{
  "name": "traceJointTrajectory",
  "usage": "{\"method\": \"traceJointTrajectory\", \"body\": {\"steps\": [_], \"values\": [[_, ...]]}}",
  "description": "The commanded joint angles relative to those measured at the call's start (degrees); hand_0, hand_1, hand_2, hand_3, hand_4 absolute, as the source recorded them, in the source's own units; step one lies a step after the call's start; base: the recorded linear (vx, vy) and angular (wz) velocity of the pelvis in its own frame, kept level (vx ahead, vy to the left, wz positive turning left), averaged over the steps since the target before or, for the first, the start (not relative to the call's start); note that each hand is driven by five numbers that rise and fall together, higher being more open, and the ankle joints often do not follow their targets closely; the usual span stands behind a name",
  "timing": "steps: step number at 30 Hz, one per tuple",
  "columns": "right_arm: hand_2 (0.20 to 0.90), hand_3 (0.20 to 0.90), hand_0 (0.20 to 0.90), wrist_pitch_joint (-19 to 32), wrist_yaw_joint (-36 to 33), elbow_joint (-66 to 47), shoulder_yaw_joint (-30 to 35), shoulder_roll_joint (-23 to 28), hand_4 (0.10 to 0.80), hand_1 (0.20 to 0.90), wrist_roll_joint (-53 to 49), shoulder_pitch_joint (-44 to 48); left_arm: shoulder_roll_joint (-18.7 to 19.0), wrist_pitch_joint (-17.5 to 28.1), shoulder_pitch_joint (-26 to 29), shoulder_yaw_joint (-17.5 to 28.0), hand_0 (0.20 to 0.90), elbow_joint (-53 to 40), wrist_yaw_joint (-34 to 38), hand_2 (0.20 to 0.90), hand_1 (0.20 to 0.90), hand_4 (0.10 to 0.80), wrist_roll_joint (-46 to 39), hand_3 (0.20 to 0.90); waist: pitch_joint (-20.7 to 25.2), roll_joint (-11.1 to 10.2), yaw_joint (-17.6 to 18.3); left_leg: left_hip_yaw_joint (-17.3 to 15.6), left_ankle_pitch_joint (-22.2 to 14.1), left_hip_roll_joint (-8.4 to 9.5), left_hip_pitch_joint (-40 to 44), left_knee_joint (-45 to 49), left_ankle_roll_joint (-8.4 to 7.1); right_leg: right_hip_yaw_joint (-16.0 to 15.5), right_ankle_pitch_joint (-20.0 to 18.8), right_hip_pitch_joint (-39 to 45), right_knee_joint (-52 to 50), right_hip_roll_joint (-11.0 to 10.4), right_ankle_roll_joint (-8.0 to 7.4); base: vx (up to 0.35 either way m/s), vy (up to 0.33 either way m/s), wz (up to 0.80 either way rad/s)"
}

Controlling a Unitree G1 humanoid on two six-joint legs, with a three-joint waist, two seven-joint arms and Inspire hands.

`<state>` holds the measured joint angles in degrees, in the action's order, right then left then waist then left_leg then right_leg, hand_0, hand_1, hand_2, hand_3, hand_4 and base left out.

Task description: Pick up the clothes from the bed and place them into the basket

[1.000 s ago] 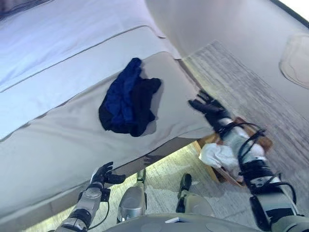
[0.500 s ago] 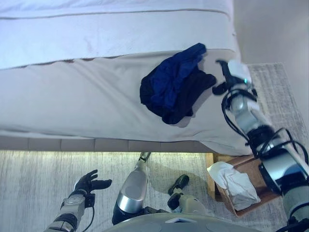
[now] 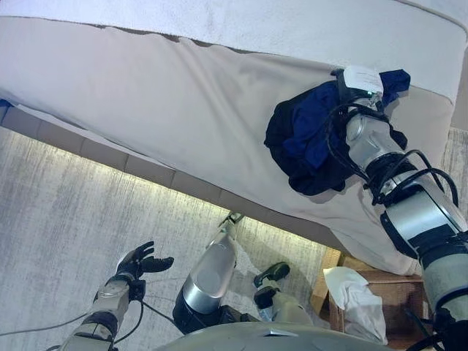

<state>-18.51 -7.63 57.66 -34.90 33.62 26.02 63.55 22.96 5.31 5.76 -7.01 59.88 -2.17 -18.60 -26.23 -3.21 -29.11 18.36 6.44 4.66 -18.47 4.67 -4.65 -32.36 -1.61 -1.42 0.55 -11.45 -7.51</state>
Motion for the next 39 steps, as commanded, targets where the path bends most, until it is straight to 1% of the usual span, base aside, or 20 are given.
{"method": "traceJointTrajectory", "body": {"steps": [1, 3, 6, 7, 8, 9, 12, 13, 17, 19, 21, 23, 24, 27, 28, 32, 35, 37, 38, 39], "values": [[0.9, 0.9, 0.9, -4.27, 3.98, 0.85, -4.63, 2.59, 0.8, 0.9, 3.94, 7.8, 3.07, 2.56, -2.7, -2.55, 0.9, -0.44, -0.25, 0.9, 0.9, 0.8, -1.92, 0.9, -0.23, 0.76, -1.27, -6.23, -5.43, -0.97, 1.42, -0.81, 5.78, 1.42, 5.33, -0.85, -14.92, -2.84, 2.22, 0.002, -0.001, 0.04], [0.9, 0.9, 0.9, -4.12, 7.85, 5.09, -5.49, 2.39, 0.8, 0.9, 4.56, 9.29, 3.56, 3.04, -2.49, -2.7, 0.9, -1.19, -0.66, 0.9, 0.9, 0.8, -1.9, 0.9, -1.29, 0.69, -2.08, -6.06, -5.29, -0.96, 0.34, -0.29, 5.71, 0.72, 5.39, -1.35, -15.38, -2.88, 2.19, -0.004, -0.026, 0.03], [0.9, 0.9, 0.9, -7.63, 15.58, 9.83, -7.5, 2.44, 0.8, 0.9, 6.55, 11.55, 4.42, 2.96, -2.54, -3.17, 0.9, -2.88, -0.72, 0.9, 0.9, 0.8, -1.46, 0.9, -3.08, 0.37, -3.59, -5.37, -4.93, -0.95, -1.03, 0.15, 5.65, -0.56, 5.4, -2.24, -16.03, -2.61, 2.02, 0.001, -0.084, 0.11], [0.825, 0.812, 0.825, -7.99, 18.02, 10.82, -8.14, 2.63, 0.712, 0.825, 8.11, 12.04, 4.69, 2.81, -2.63, -3.26, 0.9, -3.41, -0.7, 0.9, 0.9, 0.8, -1.3, 0.9, -3.54, 0.32, -3.99, -5.2, -4.85, -0.89, -1.38, 0.23, 5.66, -0.94, 5.25, -2.46, -16.14, -2.52, 1.93, -0.006, -0.062, 0.12], [0.825, 0.812, 0.825, -7.82, 18.25, 11.09, -8.34, 2.71, 0.712, 0.825, 8.23, 12.11, 4.79, 2.72, -2.73, -3.24, 0.9, -3.67, -0.73, 0.9, 0.9, 0.8, -1.18, 0.9, -3.55, 0.28, -4.08, -5.13, -4.83, -0.89, -1.62, 0.23, 5.67, -1.13, 5.14, -2.66, -16.18, -2.47, 1.84, -0.003, -0.08, 0.05], [0.3, 0.2, 0.3, -7.09, 16.92, 11.64, -9.04, 3.07, 0.1, 0.3, 7.23, 12.54, 5.4, 2.19, -2.9, -3.23, 0.9, -4.57, -0.91, 0.9, 0.9, 0.8, -0.88, 0.9, -3.56, 0.09, -4.36, -4.87, -4.71, -0.88, -2.23, 0.23, 5.69, -1.61, 4.7, -3.25, -16.16, -2.29, 1.56, -0.003, -0.077, 0.03], [0.3, 0.2, 0.3, -5.61, 6.38, 10.58, -8.21, 3.08, 0.1, 0.3, 3.08, 14.6, 5.75, 2.17, -3.09, -3.54, 0.9, -5.12, -0.57, 0.9, 0.9, 0.8, -1.0, 0.9, -3.56, -0.12, -4.36, -4.57, -4.79, -0.94, -3.06, 0.62, 5.7, -1.76, 4.22, -4.52, -16.44, -2.08, 1.42, -0.009, -0.041, 0.05], [0.3, 0.2, 0.3, -5.35, 5.24, 10.34, -8.09, 3.12, 0.1, 0.3, 2.66, 14.93, 5.73, 2.17, -3.13, -3.53, 0.9, -5.19, -0.53, 0.9, 0.9, 0.8, -0.96, 0.9, -3.56, -0.15, -4.3, -4.6, -4.82, -1.01, -3.1, 0.63, 5.68, -1.73, 4.2, -4.63, -16.44, -2.05, 1.42, -0.032, -0.016, -0.01], [0.3, 0.2, 0.3, -0.9, -10.36, 5.2, -6.92, 4.26, 0.1, 0.3, -2.28, 18.08, 5.31, 2.25, -3.76, -3.88, 0.9, -5.69, 0.57, 0.9, 0.9, 0.8, -1.41, 0.9, -3.56, -0.58, -3.19, -5.14, -5.1, -1.9, -2.95, 0.46, 5.46, -0.75, 4.18, -5.47, -16.24, -1.42, 1.41, -0.038, -0.005, -0.03], [0.3, 0.2, 0.3, 0.94, -17.04, -0.78, -6.53, 5.93, 0.1, 0.3, -5.9, 19.0, 5.06, 2.19, -4.38, -3.59, 0.9, -5.92, 1.38, 0.9, 0.9, 0.8, -1.68, 0.9, -3.56, -1.14, -2.21, -5.62, -5.23, -2.48, -2.08, -0.08, 5.34, 0.11, 4.18, -5.49, -16.16, -1.09, 1.25, -0.032, -0.005, -0.04], [0.3, 0.2, 0.3, 2.04, -23.44, -9.68, -4.23, 7.91, 0.1, 0.3, -8.19, 19.14, 4.74, 2.67, -5.06, -3.21, 0.9, -5.42, 2.12, 0.9, 0.9, 0.8, -1.98, 0.9, -3.55, -1.93, -0.92, -6.4, -5.33, -3.3, -0.33, -1.18, 5.17, 1.22, 4.13, -4.92, -15.83, -0.71, 1.07, -0.028, -0.025, -0.15], [0.3, 0.2, 0.3, 4.59, -29.06, -15.97, -0.83, 9.96, 0.1, 0.3, -10.33, 18.12, 4.52, 3.26, -5.52, -2.66, 0.9, -4.51, 2.42, 0.9, 0.9, 0.8, -1.84, 0.9, -3.27, -2.53, 0.2, -7.21, -5.38, -4.06, 1.74, -2.63, 5.12, 2.16, 4.18, -4.07, -15.16, -0.19, 0.91, -0.013, -0.049, -0.27], [0.3, 0.2, 0.3, 5.91, -32.14, -22.13, 2.95, 11.92, 0.1, 0.3, -12.87, 16.99, 4.14, 3.71, -6.24, -1.92, 0.9, -3.39, 2.71, 0.9, 0.9, 0.8, -1.75, 0.9, -1.94, -3.19, 1.58, -7.92, -5.62, -4.57, 3.28, -3.81, 5.09, 3.18, 4.0, -3.38, -14.39, 0.2, 0.75, 0.006, -0.069, -0.24], [0.3, 0.2, 0.3, 6.83, -35.42, -32.65, 10.17, 14.75, 0.1, 0.3, -14.67, 12.92, 3.84, 3.6, -7.44, -0.39, 0.9, -1.93, 2.98, 0.9, 0.9, 0.8, -0.27, 0.9, 1.44, -4.37, 3.79, -9.31, -5.8, -5.25, 6.19, -6.03, 4.92, 5.04, 3.91, -1.45, -12.31, 1.11, 0.53, 0.022, -0.067, -0.18], [0.3, 0.2, 0.3, 6.52, -35.14, -33.56, 10.74, 14.95, 0.1, 0.3, -14.65, 12.4, 3.9, 3.42, -7.56, -0.32, 0.9, -1.88, 2.99, 0.9, 0.9, 0.8, -0.13, 0.9, 1.77, -4.48, 3.84, -9.4, -5.8, -5.29, 6.46, -6.2, 4.9, 5.15, 3.91, -1.22, -12.07, 1.2, 0.54, 0.067, -0.05, -0.15], [0.3, 0.2, 0.3, 5.12, -35.47, -45.07, 17.54, 19.16, 0.1, 0.3, -10.76, 6.44, 3.3, 2.34, -8.99, 0.82, 0.9, -0.18, 3.03, 0.9, 0.9, 0.8, 4.96, 0.9, 8.08, -5.06, 6.96, -11.24, -5.66, -5.48, 11.06, -8.82, 4.56, 6.84, 4.08, 2.49, -8.42, 2.75, 0.33, 0.083, -0.051, -0.28], [0.3, 0.2, 0.3, 3.24, -37.13, -49.52, 20.61, 22.87, 0.1, 0.3, -10.77, 3.02, 3.1, 1.11, -9.27, 0.75, 0.9, 1.08, 3.49, 0.9, 0.9, 0.8, 8.1, 0.9, 12.36, -5.47, 9.29, -13.2, -4.81, -5.25, 12.73, -9.15, 4.6, 7.44, 2.8, 4.54, -5.3, 3.91, 0.26, 0.001, -0.04, -0.3], [0.3, 0.2, 0.3, 3.19, -37.1, -49.65, 20.79, 22.88, 0.1, 0.3, -10.74, 2.8, 3.16, 1.1, -9.29, 0.7, 0.9, 1.06, 3.5, 0.9, 0.9, 0.8, 8.1, 0.9, 12.37, -5.51, 9.18, -13.24, -4.83, -5.27, 12.77, -9.15, 4.6, 7.49, 2.77, 4.57, -5.24, 3.93, 0.27, 0.028, -0.057, -0.37], [0.3, 0.2, 0.3, 1.08, -38.48, -52.73, 23.67, 25.94, 0.1, 0.3, -11.29, -0.02, 2.67, -0.57, -8.65, -0.07, 0.9, 2.27, 3.91, 0.9, 0.9, 0.8, 10.83, 0.9, 16.2, -5.55, 12.21, -15.33, -5.59, -5.5, 15.18, -9.51, 4.49, 9.38, 3.35, 6.12, -3.33, 4.91, 0.07, 0.031, -0.095, -0.28], [0.3, 0.2, 0.3, 0.38, -38.93, -53.34, 24.29, 26.31, 0.1, 0.3, -10.91, -0.7, 2.6, -0.73, -8.5, -0.27, 0.9, 2.35, 3.95, 0.9, 0.9, 0.8, 11.3, 0.9, 16.69, -5.52, 12.61, -15.73, -5.8, -5.55, 15.59, -9.53, 4.48, 9.72, 3.46, 6.33, -3.14, 5.0, 0.04, 0.028, -0.116, -0.37]]}}
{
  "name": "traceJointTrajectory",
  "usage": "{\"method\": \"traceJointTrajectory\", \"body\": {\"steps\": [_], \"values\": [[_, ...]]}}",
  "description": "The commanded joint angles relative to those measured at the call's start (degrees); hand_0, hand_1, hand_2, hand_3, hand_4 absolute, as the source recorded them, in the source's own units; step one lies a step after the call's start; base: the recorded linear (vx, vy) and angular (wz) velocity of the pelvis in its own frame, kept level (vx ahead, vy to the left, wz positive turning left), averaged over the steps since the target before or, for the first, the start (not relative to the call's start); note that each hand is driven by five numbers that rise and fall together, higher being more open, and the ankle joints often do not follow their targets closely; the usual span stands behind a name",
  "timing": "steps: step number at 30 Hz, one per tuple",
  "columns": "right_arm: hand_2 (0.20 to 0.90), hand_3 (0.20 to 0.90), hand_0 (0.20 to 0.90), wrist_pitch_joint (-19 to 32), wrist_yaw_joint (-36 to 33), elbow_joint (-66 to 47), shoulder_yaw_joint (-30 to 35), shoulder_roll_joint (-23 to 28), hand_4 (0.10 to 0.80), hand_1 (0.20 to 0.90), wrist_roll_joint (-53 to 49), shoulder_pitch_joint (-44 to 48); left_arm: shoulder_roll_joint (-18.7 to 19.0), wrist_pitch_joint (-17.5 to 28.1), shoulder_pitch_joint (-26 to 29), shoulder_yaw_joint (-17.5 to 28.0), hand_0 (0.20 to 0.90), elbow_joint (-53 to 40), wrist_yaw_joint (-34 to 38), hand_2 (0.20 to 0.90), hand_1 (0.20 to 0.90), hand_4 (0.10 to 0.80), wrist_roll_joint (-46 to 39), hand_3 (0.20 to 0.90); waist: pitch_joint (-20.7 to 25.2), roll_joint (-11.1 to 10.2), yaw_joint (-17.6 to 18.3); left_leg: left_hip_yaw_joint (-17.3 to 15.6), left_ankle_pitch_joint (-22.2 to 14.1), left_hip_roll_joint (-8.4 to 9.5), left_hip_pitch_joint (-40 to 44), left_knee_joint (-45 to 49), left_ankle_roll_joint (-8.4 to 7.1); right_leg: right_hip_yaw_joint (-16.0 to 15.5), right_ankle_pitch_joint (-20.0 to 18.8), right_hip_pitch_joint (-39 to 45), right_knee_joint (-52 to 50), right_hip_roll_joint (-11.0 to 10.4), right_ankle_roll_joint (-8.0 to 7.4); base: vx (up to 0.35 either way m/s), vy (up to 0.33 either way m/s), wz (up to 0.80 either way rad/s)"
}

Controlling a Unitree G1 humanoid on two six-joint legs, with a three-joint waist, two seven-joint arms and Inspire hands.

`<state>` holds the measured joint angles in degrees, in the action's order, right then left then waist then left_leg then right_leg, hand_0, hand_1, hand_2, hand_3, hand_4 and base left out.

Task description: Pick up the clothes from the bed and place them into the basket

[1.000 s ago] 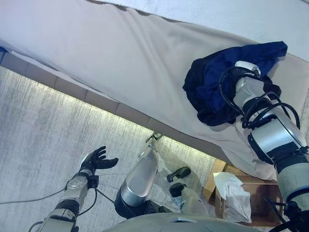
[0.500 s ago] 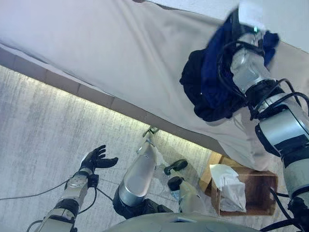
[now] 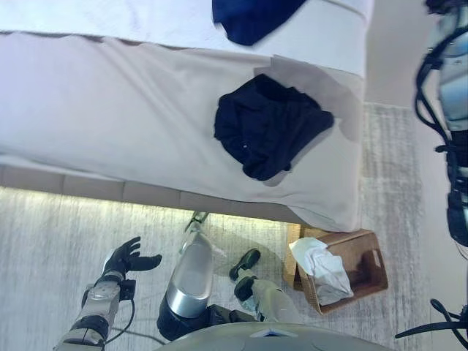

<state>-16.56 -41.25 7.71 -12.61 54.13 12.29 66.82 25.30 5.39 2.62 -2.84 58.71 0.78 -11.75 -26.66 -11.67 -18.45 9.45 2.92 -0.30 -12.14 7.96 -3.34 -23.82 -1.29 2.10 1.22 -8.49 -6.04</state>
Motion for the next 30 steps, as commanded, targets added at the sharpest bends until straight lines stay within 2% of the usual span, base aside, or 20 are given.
{"method": "traceJointTrajectory", "body": {"steps": [1, 8, 13, 15, 17, 18, 23, 27, 28, 30], "values": [[0.3, 0.2, 0.3, -1.68, -6.21, -4.49, 3.25, 7.04, 0.1, 0.3, 1.81, -5.25, 0.05, -1.5, -4.9, -4.88, 0.9, 3.89, 0.99, 0.9, 0.9, 0.8, 5.01, 0.9, 18.42, 2.98, 3.33, -7.76, -2.52, -0.65, 10.3, -12.96, 3.36, 2.12, 3.24, 3.04, -3.05, 2.34, -1.35, 0.009, -0.068, -0.38], [0.3, 0.2, 0.3, 0.0, -11.0, -7.07, 11.47, 12.28, 0.1, 0.3, -2.32, -12.39, -1.98, -4.9, -2.63, -7.37, 0.9, 3.65, 0.7, 0.9, 0.9, 0.8, 5.12, 0.9, 22.59, 5.04, 10.41, -13.65, -4.84, -1.74, 15.54, -12.96, 2.75, 6.53, 4.0, 4.28, -0.6, 3.54, -0.15, -0.026, -0.057, -0.54], [0.3, 0.2, 0.3, 2.77, -4.64, -5.39, 16.2, 14.24, 0.1, 0.3, -8.67, -19.39, -3.07, -6.1, -1.67, -8.78, 0.9, 2.91, -0.78, 0.9, 0.9, 0.8, 6.59, 0.9, 23.42, 6.29, 13.0, -15.78, -5.22, -2.13, 16.92, -12.96, 2.01, 7.82, 3.5, 4.79, 0.53, 3.87, 0.17, -0.013, -0.074, -0.39], [0.3, 0.2, 0.3, 4.32, 2.38, -5.41, 18.67, 12.51, 0.1, 0.3, -12.34, -25.08, -3.84, -6.56, -1.61, -9.1, 0.9, 2.44, -1.19, 0.9, 0.9, 0.8, 7.59, 0.9, 23.18, 7.03, 14.34, -16.52, -5.12, -2.32, 17.29, -12.96, 1.69, 8.4, 3.5, 4.77, 0.53, 3.89, 0.42, -0.02, -0.089, -0.47], [0.3, 0.2, 0.3, 4.57, 4.01, -5.77, 19.69, 11.86, 0.1, 0.3, -12.46, -27.12, -3.85, -6.6, -1.68, -9.07, 0.9, 2.41, -1.3, 0.9, 0.9, 0.8, 7.9, 0.9, 23.12, 7.1, 14.53, -16.7, -5.08, -2.39, 17.35, -12.96, 1.62, 8.5, 3.59, 4.74, 0.42, 3.88, 0.5, -0.014, -0.065, -0.23], [0.3, 0.2, 0.3, 3.96, 8.88, -6.0, 20.7, 9.74, 0.1, 0.3, -10.81, -30.95, -3.87, -6.81, -1.86, -8.82, 0.9, 2.38, -1.59, 0.9, 0.9, 0.8, 8.92, 0.9, 22.85, 7.39, 15.2, -17.12, -4.91, -2.64, 17.41, -12.96, 1.45, 8.79, 4.03, 4.51, -0.19, 3.91, 0.82, -0.025, -0.132, -0.21], [0.3, 0.2, 0.3, 1.92, 16.97, -3.98, 17.93, 5.44, 0.1, 0.3, -1.97, -35.12, -3.02, -6.93, -0.92, -9.13, 0.9, 3.33, -1.86, 0.9, 0.9, 0.8, 10.28, 0.9, 20.69, 9.06, 16.34, -17.15, -3.87, -3.48, 16.82, -12.49, 1.5, 8.55, 6.88, 2.15, -5.72, 3.94, 2.27, -0.06, -0.137, -0.17], [0.3, 0.2, 0.3, 0.81, 19.45, 1.31, 14.56, 4.44, 0.1, 0.3, 2.46, -34.83, -2.97, -6.12, 0.47, -10.05, 0.9, 3.72, -1.35, 0.9, 0.9, 0.8, 8.78, 0.9, 18.57, 10.24, 17.11, -16.25, -3.6, -3.47, 15.36, -11.12, 1.37, 8.45, 8.14, -0.32, -8.87, 3.89, 3.25, -0.162, -0.096, 0.0], [0.3, 0.2, 0.3, -0.23, 20.18, 5.32, 12.62, 4.02, 0.1, 0.3, 4.1, -34.37, -2.96, -5.04, 1.98, -10.77, 0.9, 3.33, -0.98, 0.9, 0.9, 0.8, 6.78, 0.9, 15.81, 11.25, 17.7, -15.8, -3.27, -3.57, 13.25, -9.56, 1.04, 8.56, 8.57, -2.75, -10.84, 3.65, 3.9, -0.301, -0.095, 0.03], [0.3, 0.2, 0.3, -2.27, 21.9, 9.19, 10.59, 3.8, 0.1, 0.3, 4.92, -33.56, -3.02, -4.58, 3.3, -11.27, 0.9, 2.57, -0.59, 0.9, 0.9, 0.8, 5.52, 0.9, 13.4, 12.0, 18.22, -15.52, -3.03, -3.73, 11.69, -8.38, 0.67, 9.0, 9.0, -4.59, -12.58, 3.4, 4.32, -0.288, -0.093, 0.01]]}}
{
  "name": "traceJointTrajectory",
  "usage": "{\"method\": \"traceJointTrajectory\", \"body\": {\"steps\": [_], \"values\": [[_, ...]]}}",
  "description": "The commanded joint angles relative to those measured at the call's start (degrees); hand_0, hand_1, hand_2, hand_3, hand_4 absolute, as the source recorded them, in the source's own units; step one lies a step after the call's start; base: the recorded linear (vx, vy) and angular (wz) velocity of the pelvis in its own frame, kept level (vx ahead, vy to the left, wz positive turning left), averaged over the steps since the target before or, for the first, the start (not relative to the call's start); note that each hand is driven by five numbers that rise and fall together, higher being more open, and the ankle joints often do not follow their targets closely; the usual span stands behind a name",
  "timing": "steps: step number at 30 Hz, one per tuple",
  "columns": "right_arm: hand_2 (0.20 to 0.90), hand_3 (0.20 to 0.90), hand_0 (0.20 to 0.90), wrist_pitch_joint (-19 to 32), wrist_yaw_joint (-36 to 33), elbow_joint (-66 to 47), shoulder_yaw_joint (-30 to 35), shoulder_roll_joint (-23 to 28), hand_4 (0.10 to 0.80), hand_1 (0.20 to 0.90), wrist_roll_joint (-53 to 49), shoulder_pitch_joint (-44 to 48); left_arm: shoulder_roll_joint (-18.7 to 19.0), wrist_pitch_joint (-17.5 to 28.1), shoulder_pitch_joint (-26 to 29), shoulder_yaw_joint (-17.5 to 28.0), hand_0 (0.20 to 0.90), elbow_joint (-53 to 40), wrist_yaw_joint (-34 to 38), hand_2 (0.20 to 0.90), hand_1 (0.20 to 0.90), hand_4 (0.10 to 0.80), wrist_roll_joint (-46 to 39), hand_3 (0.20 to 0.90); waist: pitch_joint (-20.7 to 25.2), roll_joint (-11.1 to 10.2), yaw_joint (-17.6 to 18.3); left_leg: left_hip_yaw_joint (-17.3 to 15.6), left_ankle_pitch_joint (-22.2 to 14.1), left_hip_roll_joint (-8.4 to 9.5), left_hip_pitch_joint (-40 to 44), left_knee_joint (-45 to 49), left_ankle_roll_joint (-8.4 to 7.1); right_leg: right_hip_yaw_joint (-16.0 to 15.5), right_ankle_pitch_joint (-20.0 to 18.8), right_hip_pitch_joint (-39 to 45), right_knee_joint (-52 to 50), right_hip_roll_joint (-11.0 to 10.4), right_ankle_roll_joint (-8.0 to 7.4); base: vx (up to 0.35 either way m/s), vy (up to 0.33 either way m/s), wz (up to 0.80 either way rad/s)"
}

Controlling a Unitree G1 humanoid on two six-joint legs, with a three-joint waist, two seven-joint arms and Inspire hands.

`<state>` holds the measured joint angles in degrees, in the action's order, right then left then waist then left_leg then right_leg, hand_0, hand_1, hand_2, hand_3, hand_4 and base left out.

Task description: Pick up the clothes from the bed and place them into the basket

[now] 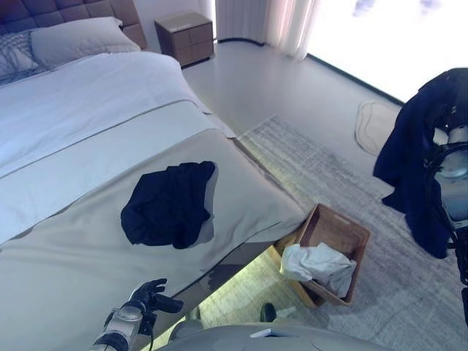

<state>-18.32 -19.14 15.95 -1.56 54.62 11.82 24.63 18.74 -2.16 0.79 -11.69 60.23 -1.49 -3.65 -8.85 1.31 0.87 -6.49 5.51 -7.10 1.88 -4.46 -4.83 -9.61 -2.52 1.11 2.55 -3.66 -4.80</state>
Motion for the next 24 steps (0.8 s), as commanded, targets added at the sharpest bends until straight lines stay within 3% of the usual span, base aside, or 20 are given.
{"method": "traceJointTrajectory", "body": {"steps": [1, 10, 11, 12, 16, 18, 19, 20, 24], "values": [[0.3, 0.2, 0.3, -1.25, -0.3, 2.12, -1.17, 3.13, 0.1, 0.3, 4.27, 8.81, 3.51, 3.12, 5.61, -2.48, 0.9, 0.64, 1.77, 0.9, 0.9, 0.8, -2.93, 0.9, -5.15, -0.63, -0.87, 0.53, -5.32, 2.97, -3.14, 4.39, 2.11, -5.04, 9.94, -4.36, -14.1, -1.43, 3.24, -0.232, -0.088, -0.02], [0.3, 0.2, 0.3, -2.26, 0.17, 7.83, -3.29, 2.84, 0.1, 0.3, 3.11, 9.98, 2.88, 4.38, 6.86, -3.43, 0.9, -0.52, 2.43, 0.9, 0.9, 0.8, -5.36, 0.9, -8.42, 1.26, -0.18, 0.28, -4.65, 2.68, -5.33, 5.7, 1.34, -5.09, 10.15, -6.67, -15.67, -2.04, 3.74, -0.063, -0.011, -0.06], [0.3, 0.2, 0.3, -2.18, 0.69, 11.52, -4.74, 3.27, 0.1, 0.3, 3.37, 12.03, 2.21, 5.22, 7.51, -4.1, 0.9, -1.27, 2.34, 0.9, 0.9, 0.8, -6.77, 0.9, -10.48, 2.91, -0.03, -0.12, -4.08, 2.62, -6.67, 6.25, 0.76, -5.22, 10.67, -8.15, -16.79, -2.54, 4.03, -0.481, 0.024, -0.04], [0.3, 0.2, 0.3, -10.16, 4.45, 22.81, -14.06, 4.14, 0.1, 0.3, 6.28, 24.21, 2.12, 8.78, 8.52, -6.79, 0.9, -6.65, 3.33, 0.9, 0.9, 0.8, -11.93, 0.9, -16.76, 9.02, -0.38, -1.22, -1.53, 2.49, -15.2, 7.26, 0.06, -4.14, 11.33, -19.11, -21.24, -3.41, 4.52, -0.535, 0.023, -0.32], [0.3, 0.2, 0.3, -14.97, 7.64, 30.45, -20.26, 3.86, 0.1, 0.3, 8.37, 31.76, 3.44, 10.12, 8.5, -7.57, 0.9, -11.47, 4.24, 0.9, 0.9, 0.8, -14.69, 0.9, -19.42, 11.81, -1.31, -0.66, -1.44, 4.3, -20.33, 8.12, -0.03, -2.87, 14.56, -26.47, -28.03, -4.11, 4.5, -0.126, -0.052, -0.42], [0.3, 0.2, 0.3, -15.07, 4.39, 34.67, -22.68, 4.26, 0.1, 0.3, 5.19, 34.81, 5.77, 9.81, 8.82, -8.44, 0.9, -15.26, 4.16, 0.9, 0.9, 0.8, -15.81, 0.9, -20.91, 13.7, -2.19, 0.09, -0.19, 5.46, -23.66, 7.98, 0.23, -2.29, 15.97, -30.36, -32.09, -4.28, 4.87, -0.043, -0.102, 0.13], [0.507, 0.442, 0.507, -14.81, 2.69, 35.37, -22.84, 4.25, 0.342, 0.507, 3.48, 35.14, 6.33, 9.84, 8.84, -8.7, 0.9, -15.66, 3.98, 0.9, 0.9, 0.8, -16.03, 0.9, -20.92, 14.07, -2.43, 0.28, 0.07, 5.65, -24.27, 7.83, 0.25, -2.31, 16.37, -31.0, -32.89, -4.31, 4.92, 0.005, -0.083, -0.02], [0.9, 0.9, 0.9, -13.54, -0.47, 37.97, -22.66, 3.89, 0.8, 0.9, 1.41, 36.69, 7.04, 10.08, 9.1, -9.19, 0.9, -15.94, 3.59, 0.9, 0.9, 0.8, -16.68, 0.9, -20.94, 14.75, -2.98, 0.51, 0.52, 6.16, -25.64, 7.67, 0.37, -2.32, 17.01, -32.57, -34.19, -4.62, 5.04, 0.019, -0.067, -0.01], [0.9, 0.9, 0.9, -13.27, -3.73, 41.56, -20.94, 3.2, 0.8, 0.9, -2.09, 37.91, 7.44, 9.28, 8.89, -10.15, 0.9, -16.59, 3.16, 0.9, 0.9, 0.8, -16.93, 0.9, -20.95, 15.89, -3.57, 0.92, 0.75, 6.82, -26.96, 7.42, 0.62, -2.61, 17.51, -34.24, -35.14, -5.1, 5.02, 0.037, -0.001, 0.14]]}}
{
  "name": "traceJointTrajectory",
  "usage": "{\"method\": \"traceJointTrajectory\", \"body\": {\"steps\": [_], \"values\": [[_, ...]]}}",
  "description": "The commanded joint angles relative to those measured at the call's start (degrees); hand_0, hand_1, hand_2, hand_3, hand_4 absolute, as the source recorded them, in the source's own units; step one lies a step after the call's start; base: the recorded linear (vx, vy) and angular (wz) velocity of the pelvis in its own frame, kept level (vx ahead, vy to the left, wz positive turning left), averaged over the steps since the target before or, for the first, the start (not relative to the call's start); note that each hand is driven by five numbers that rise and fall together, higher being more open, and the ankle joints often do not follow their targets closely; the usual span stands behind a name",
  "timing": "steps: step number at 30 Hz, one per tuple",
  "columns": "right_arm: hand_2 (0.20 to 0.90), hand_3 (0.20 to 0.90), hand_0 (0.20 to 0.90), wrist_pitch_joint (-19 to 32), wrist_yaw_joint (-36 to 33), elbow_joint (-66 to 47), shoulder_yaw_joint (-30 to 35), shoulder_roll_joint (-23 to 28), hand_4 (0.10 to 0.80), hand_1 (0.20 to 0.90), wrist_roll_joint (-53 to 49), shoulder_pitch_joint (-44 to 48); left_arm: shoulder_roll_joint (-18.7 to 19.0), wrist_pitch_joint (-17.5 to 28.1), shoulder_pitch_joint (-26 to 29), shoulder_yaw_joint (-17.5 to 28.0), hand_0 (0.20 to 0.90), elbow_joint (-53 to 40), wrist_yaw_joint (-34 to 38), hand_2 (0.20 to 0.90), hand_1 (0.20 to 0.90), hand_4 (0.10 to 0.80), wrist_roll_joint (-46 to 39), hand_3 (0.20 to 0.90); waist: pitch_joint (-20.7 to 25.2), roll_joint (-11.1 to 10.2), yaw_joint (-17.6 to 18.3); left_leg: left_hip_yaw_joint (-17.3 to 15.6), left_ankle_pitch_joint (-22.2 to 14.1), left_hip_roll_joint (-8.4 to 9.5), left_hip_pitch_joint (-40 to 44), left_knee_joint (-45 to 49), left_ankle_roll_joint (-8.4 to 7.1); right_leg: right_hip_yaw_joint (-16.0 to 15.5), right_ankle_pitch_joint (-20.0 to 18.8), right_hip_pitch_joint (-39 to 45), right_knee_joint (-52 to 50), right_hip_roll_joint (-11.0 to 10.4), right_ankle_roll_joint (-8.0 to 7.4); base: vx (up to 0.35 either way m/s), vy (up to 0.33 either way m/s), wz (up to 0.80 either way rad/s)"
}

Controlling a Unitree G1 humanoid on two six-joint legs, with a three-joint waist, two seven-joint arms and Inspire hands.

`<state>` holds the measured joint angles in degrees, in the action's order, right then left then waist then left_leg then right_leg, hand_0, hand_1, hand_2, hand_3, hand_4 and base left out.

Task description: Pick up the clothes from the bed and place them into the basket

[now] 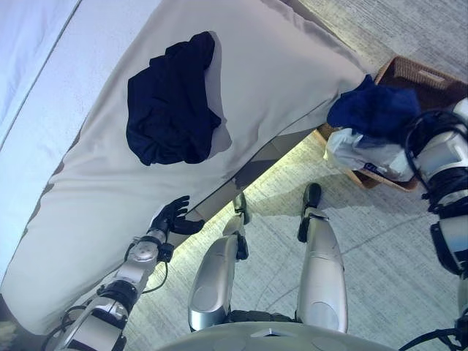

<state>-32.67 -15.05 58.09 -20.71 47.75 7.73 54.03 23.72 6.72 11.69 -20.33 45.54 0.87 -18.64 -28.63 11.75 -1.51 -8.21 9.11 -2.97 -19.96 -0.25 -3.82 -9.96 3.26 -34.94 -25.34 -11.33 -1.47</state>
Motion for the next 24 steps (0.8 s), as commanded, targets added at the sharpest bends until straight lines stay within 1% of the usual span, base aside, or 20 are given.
{"method": "traceJointTrajectory", "body": {"steps": [1, 2, 3, 7, 9, 10, 11, 14, 15, 16, 18, 20, 23, 24], "values": [[0.9, 0.9, 0.9, 1.37, -6.28, 0.65, -1.61, 10.07, 0.8, 0.9, 3.07, 8.14, 2.28, 0.28, -2.14, -1.62, 0.9, -1.8, 0.76, 0.9, 0.9, 0.8, -1.94, 0.9, -1.17, 5.59, -1.2, 2.58, -2.76, 2.71, -5.23, 3.12, -0.35, -2.25, 11.66, 1.65, -7.2, 2.53, 1.73, 0.042, 0.041, 0.14], [0.9, 0.9, 0.9, 0.58, -4.53, 1.41, -1.84, 10.15, 0.8, 0.9, 4.66, 7.63, 2.31, -0.26, -2.05, -1.63, 0.9, -1.98, 0.62, 0.9, 0.9, 0.8, -2.1, 0.9, -1.17, 5.63, -1.24, 2.56, -2.74, 2.77, -5.52, 3.2, -0.25, -2.2, 11.53, 1.43, -7.04, 2.51, 1.78, 0.039, 0.047, 0.11], [0.9, 0.9, 0.9, 0.74, -4.29, 1.96, -1.91, 10.32, 0.8, 0.9, 4.7, 6.98, 2.37, -0.59, -2.0, -1.71, 0.9, -2.12, 0.51, 0.9, 0.9, 0.8, -2.22, 0.9, -1.17, 5.62, -1.22, 2.57, -2.75, 2.78, -5.57, 3.23, -0.18, -2.2, 11.36, 1.45, -6.82, 2.43, 1.78, 0.045, 0.04, 0.09], [0.9, 0.9, 0.9, -0.48, -0.19, 3.29, -0.34, 11.04, 0.8, 0.9, 3.26, 2.58, 3.31, -1.73, -2.3, -1.16, 0.9, -2.56, -0.79, 0.9, 0.9, 0.8, -1.81, 0.9, -1.17, 4.38, -1.15, 2.65, -3.25, 2.46, -4.24, 3.29, 0.25, -2.61, 10.09, 3.33, -4.72, 2.41, 1.43, 0.054, 0.031, 0.09], [0.9, 0.9, 0.9, 0.28, -0.25, 2.36, 0.79, 11.41, 0.8, 0.9, 2.31, 0.73, 3.59, -2.35, -2.52, -0.82, 0.9, -3.02, -0.76, 0.9, 0.9, 0.8, -1.63, 0.9, -1.17, 3.48, -1.14, 2.74, -3.51, 2.27, -3.28, 3.21, 0.38, -2.83, 9.34, 4.76, -3.24, 2.53, 1.24, 0.057, 0.042, 0.06], [0.9, 0.9, 0.9, 0.97, -1.14, 1.87, 1.12, 11.59, 0.8, 0.9, 1.02, 0.19, 3.69, -2.53, -2.64, -0.72, 0.9, -3.25, -0.79, 0.9, 0.9, 0.8, -1.58, 0.9, -1.17, 3.19, -1.15, 2.87, -3.59, 2.22, -2.96, 3.18, 0.44, -2.89, 9.07, 5.26, -2.72, 2.62, 1.18, 0.063, 0.049, 0.11], [0.9, 0.9, 0.9, 2.27, -2.62, 0.55, 1.97, 11.76, 0.8, 0.9, 0.15, -0.56, 3.9, -2.57, -2.96, -0.43, 0.9, -3.38, -0.94, 0.9, 0.9, 0.8, -1.61, 0.9, -1.17, 2.46, -1.14, 2.95, -3.95, 2.09, -2.24, 3.32, 0.54, -2.98, 8.51, 6.36, -1.55, 2.77, 1.07, 0.062, 0.055, 0.18], [0.9, 0.9, 0.9, 2.18, -4.43, -5.23, 3.71, 12.15, 0.8, 0.9, -1.93, -2.32, 3.67, -2.31, -3.8, 0.16, 0.9, -3.1, -0.5, 0.9, 0.9, 0.8, -1.52, 0.9, -1.16, 1.09, -0.87, 2.86, -4.61, 1.64, -0.48, 3.16, 0.71, -3.16, 7.54, 8.59, 0.48, 3.14, 0.81, 0.055, 0.082, 0.07], [0.9, 0.9, 0.9, 1.84, -5.81, -9.3, 5.08, 12.24, 0.8, 0.9, -1.93, -3.3, 3.44, -2.42, -4.27, 0.74, 0.9, -3.14, -0.07, 0.9, 0.9, 0.8, -1.54, 0.9, -1.15, 0.16, -0.68, 2.75, -4.96, 1.51, 0.42, 3.07, 0.81, -3.13, 6.95, 9.74, 1.66, 3.34, 0.6, -0.011, 0.167, -0.07], [0.9, 0.9, 0.9, 1.14, -7.14, -13.13, 6.76, 12.57, 0.8, 0.9, -1.46, -4.21, 3.24, -2.44, -4.61, 1.36, 0.9, -3.07, 0.24, 0.9, 0.9, 0.8, -1.63, 0.9, -1.16, -0.35, -0.68, 2.23, -4.28, 0.96, 0.46, 3.11, 1.31, -3.67, 4.77, 10.38, 3.4, 3.81, 0.88, 0.0, 0.181, -0.14], [0.9, 0.9, 0.9, 0.5, -8.32, -19.5, 10.23, 12.76, 0.8, 0.9, -0.07, -6.8, 2.77, -2.68, -5.25, 2.48, 0.9, -2.6, 1.02, 0.9, 0.9, 0.8, -1.92, 0.9, -1.16, -1.97, -0.29, 1.94, -4.9, 0.87, 2.45, 2.86, 1.51, -3.65, 3.87, 12.98, 5.45, 3.95, 0.43, 0.045, 0.188, -0.1], [0.9, 0.9, 0.9, -2.77, -5.78, -27.34, 13.78, 13.0, 0.8, 0.9, 3.91, -10.29, 2.41, -3.13, -5.72, 4.13, 0.9, -1.34, 1.52, 0.9, 0.9, 0.8, -2.38, 0.9, -0.36, -3.89, 0.03, 1.58, -5.48, 0.96, 4.29, 2.33, 1.78, -3.54, 2.94, 15.23, 7.4, 3.96, -0.17, 0.088, 0.214, 0.03], [0.9, 0.9, 0.9, -6.24, 0.92, -33.34, 16.6, 13.68, 0.8, 0.9, 11.23, -15.44, 2.4, -4.06, -6.49, 6.67, 0.9, 0.25, 1.89, 0.9, 0.9, 0.8, -2.52, 0.9, 1.0, -6.26, 0.14, 1.4, -5.86, 1.18, 6.43, 1.18, 2.2, -3.45, 1.59, 18.09, 10.09, 3.71, -1.13, 0.069, 0.173, 0.0], [0.9, 0.9, 0.9, -6.01, 3.12, -35.07, 17.74, 14.19, 0.8, 0.9, 13.44, -17.65, 2.49, -4.42, -6.91, 7.71, 0.9, 0.95, 1.93, 0.9, 0.9, 0.8, -2.46, 0.9, 1.64, -7.06, 0.13, 1.4, -5.85, 1.2, 7.43, 0.43, 2.36, -3.57, 1.01, 19.23, 11.12, 3.64, -1.57, 0.124, 0.216, 0.02]]}}
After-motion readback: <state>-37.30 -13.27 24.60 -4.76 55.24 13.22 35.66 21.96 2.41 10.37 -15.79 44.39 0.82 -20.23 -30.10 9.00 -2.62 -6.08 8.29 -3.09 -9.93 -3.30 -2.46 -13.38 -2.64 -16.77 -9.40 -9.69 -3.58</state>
